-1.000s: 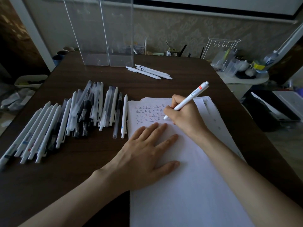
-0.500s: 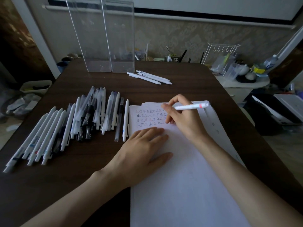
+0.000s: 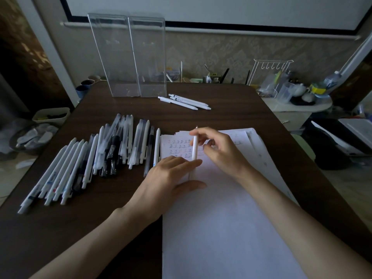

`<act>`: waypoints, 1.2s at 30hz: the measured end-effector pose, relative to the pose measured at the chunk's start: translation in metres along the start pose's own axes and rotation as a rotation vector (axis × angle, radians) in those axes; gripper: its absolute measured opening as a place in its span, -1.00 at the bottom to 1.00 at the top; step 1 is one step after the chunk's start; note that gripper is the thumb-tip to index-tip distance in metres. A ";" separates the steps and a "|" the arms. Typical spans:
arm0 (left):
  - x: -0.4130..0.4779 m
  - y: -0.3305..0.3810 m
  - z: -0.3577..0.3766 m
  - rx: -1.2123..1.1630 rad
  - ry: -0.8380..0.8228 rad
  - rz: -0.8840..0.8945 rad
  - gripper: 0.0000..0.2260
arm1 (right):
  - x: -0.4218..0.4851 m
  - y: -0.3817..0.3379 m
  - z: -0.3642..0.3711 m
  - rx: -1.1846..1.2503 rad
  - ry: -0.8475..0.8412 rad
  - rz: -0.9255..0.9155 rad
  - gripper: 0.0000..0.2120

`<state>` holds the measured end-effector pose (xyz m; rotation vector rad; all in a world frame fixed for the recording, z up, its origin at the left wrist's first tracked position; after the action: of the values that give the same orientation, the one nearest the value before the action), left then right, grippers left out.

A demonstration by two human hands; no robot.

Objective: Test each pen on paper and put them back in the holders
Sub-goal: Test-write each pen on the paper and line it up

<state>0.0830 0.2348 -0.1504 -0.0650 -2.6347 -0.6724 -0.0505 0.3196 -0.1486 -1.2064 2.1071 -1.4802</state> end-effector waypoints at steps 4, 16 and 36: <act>0.004 -0.004 -0.005 0.077 0.015 -0.041 -0.50 | 0.001 -0.001 0.005 -0.019 -0.053 -0.002 -0.42; -0.009 -0.044 -0.029 0.583 0.101 -0.522 -0.73 | 0.000 0.008 0.013 -0.147 -0.128 0.019 -0.53; -0.002 -0.025 0.000 0.371 -0.081 -0.052 -0.57 | 0.147 0.030 0.008 -0.667 0.106 0.069 -0.71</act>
<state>0.0811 0.2133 -0.1624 0.0862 -2.8013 -0.1919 -0.1479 0.2054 -0.1466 -1.2472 2.8006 -0.8341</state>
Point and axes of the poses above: each hand's wrist, its own x-axis towards the middle knuckle, its own z-axis out of the palm, y = z × x, the point moved 4 cm from there along x, towards the middle knuckle, and after that the axes turned 3 degrees about x, right-handed, at the moved point
